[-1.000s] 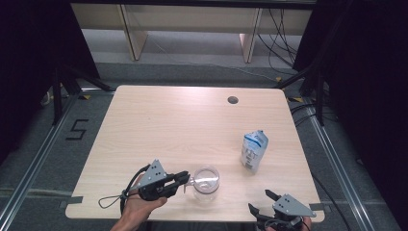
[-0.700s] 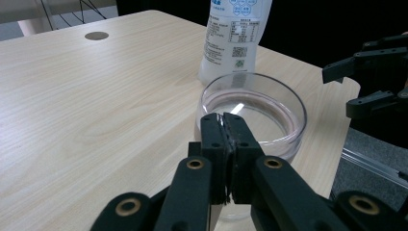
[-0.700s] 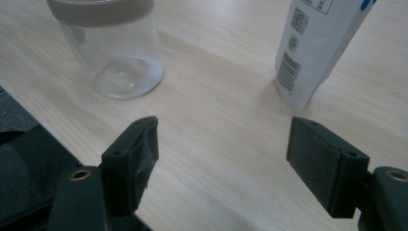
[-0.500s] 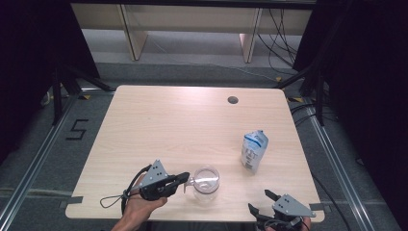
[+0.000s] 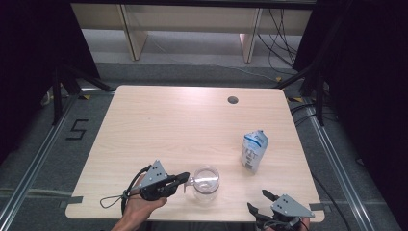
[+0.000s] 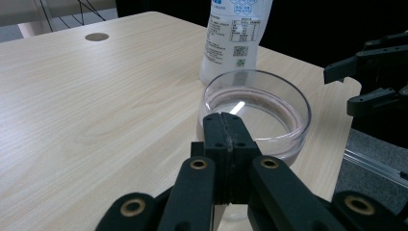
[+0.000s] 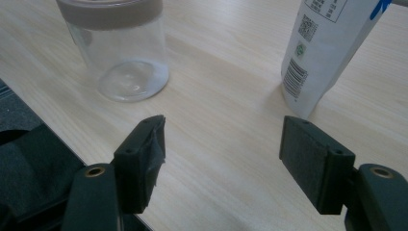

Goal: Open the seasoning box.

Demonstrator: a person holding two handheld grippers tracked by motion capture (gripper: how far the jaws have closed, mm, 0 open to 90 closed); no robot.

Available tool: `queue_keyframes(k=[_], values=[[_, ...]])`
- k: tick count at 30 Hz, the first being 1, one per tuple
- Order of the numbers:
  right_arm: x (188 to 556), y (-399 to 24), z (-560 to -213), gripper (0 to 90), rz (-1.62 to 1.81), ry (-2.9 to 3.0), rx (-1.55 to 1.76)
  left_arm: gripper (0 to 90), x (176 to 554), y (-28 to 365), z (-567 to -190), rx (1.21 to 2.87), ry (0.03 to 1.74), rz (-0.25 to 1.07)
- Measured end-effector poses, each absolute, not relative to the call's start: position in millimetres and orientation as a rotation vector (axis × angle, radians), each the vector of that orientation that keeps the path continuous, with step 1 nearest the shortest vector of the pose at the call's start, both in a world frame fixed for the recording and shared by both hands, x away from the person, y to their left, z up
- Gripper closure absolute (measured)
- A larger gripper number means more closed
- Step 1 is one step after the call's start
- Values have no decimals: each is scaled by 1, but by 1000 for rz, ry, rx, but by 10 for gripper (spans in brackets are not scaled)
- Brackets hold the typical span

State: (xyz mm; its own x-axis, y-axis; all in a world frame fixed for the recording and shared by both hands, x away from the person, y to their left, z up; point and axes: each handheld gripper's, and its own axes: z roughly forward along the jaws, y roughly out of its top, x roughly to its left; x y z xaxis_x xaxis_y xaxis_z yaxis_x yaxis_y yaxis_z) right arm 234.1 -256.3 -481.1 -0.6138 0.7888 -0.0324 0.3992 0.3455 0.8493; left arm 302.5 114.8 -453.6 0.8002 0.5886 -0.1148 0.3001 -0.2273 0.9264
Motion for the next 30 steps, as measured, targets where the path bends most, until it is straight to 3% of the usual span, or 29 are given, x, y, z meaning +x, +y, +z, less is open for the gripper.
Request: queue_keyframes(k=[9, 19, 25, 30], values=[[231, -250, -481, 453, 1219, 2172, 1064, 894, 303, 115, -454, 1831, 670, 314], [233, -247, -481, 507, 1256, 2177, 1001, 893, 303, 116, -455, 1840, 662, 315], [235, -237, -477, 663, 1288, 2147, 933, 893, 303, 117, -456, 1840, 666, 315], [237, -228, -473, 740, 1295, 2164, 901, 893, 303, 117, -457, 1844, 669, 312]])
